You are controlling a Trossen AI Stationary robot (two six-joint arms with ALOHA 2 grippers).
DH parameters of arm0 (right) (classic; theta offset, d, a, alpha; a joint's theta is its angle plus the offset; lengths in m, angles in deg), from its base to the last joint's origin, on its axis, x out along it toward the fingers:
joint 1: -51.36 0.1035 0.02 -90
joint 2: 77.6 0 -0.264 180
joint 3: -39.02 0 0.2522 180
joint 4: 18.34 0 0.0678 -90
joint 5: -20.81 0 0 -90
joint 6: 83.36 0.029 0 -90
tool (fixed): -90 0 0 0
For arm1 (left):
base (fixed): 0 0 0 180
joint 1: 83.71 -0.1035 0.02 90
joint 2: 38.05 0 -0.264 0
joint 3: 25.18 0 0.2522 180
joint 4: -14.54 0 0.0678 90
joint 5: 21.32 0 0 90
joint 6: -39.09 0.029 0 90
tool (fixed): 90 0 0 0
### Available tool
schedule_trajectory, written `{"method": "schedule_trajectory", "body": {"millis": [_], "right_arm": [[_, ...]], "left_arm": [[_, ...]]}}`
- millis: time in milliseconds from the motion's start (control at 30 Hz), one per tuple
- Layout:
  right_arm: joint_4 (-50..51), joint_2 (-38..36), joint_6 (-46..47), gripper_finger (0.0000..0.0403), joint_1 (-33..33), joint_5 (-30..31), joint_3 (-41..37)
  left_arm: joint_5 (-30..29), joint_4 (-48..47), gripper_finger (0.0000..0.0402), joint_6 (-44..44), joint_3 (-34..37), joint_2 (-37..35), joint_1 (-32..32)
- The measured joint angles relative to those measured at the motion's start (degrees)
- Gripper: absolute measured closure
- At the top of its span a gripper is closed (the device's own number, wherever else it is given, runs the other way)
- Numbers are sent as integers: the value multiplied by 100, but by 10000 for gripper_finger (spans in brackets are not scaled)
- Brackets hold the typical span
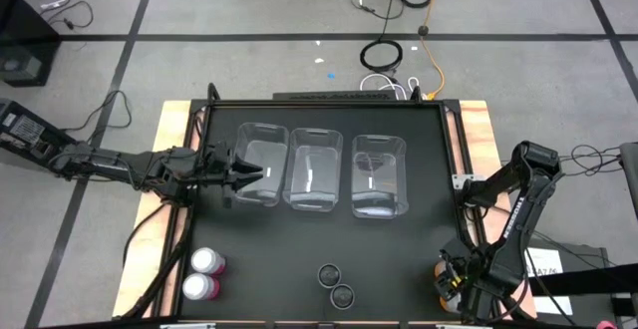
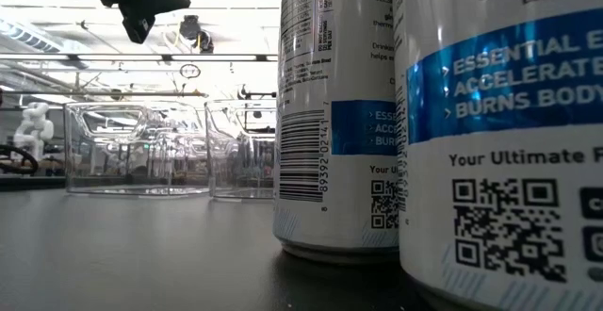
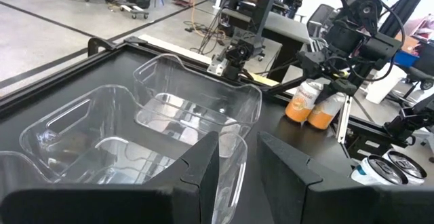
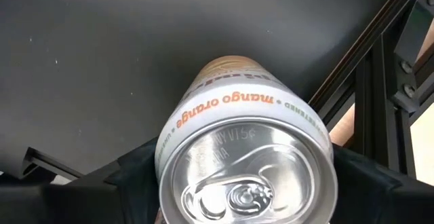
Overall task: Sort soda cans
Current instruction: Put the top yellow-white soda can into the right transparent bin
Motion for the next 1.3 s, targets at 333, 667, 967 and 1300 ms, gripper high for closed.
{"method": "schedule_trajectory", "body": {"millis": [333, 667, 967, 1300], "right_arm": [[105, 0, -101, 103, -38, -1, 0], [198, -102, -159, 109, -83, -27, 10], [797, -523, -72, 116, -83, 11, 321], [1793, -874, -100, 114, -214, 317, 924]], "left_arm": [[0, 1, 293, 2, 0, -1, 0], [0, 1, 293, 4, 0, 1, 0], [0, -1, 293, 7, 0, 1, 0], [0, 1, 293, 9, 0, -1, 0]]}}
